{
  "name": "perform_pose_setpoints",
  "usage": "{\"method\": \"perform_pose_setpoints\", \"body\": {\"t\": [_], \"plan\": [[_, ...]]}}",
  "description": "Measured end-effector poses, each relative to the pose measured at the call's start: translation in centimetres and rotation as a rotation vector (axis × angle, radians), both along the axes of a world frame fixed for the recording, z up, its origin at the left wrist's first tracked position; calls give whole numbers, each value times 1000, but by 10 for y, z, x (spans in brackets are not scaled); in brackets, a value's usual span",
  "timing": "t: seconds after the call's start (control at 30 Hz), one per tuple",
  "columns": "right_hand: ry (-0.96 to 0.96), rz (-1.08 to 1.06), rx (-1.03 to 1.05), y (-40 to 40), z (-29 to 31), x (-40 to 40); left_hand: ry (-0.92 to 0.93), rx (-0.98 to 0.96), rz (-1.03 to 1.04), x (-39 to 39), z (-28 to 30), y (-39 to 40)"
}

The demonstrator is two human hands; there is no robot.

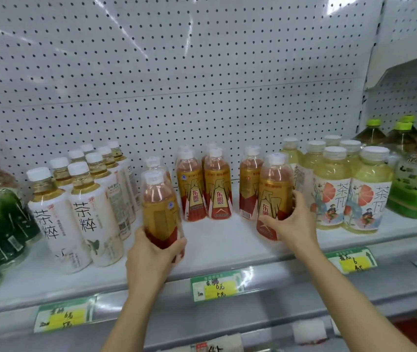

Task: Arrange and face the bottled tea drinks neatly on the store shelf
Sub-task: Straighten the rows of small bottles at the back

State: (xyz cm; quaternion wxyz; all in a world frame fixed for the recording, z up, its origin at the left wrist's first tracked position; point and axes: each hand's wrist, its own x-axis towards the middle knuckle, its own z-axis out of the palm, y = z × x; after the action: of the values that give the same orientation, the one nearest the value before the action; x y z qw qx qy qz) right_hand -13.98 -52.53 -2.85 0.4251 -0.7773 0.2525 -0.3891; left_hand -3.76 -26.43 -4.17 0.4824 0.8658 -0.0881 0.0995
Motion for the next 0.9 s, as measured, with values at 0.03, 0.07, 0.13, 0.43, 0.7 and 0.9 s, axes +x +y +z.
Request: {"method": "perform_pose_setpoints", "body": {"t": [0.03, 0.07, 0.13, 0.43, 0.7, 0.9], "plan": [[-4, 50, 25, 0, 0, -1, -4, 15, -34, -2, 2, -5], [-5, 124, 58, 1, 0, -1, -11, 32, -61, -3, 5, -12], [4, 283, 125, 4, -1, -2, -19, 55, -96, -4, 8, -27], [-46, 435, 137, 21, -6, 16, 26, 93, -183, 3, 8, -49], [-32, 477, 155, 27, -8, 33, -13, 121, -143, 2, 12, -54], [-10, 477, 164, 24, -9, 35, 17, 138, -165, 11, 13, -49]]}}
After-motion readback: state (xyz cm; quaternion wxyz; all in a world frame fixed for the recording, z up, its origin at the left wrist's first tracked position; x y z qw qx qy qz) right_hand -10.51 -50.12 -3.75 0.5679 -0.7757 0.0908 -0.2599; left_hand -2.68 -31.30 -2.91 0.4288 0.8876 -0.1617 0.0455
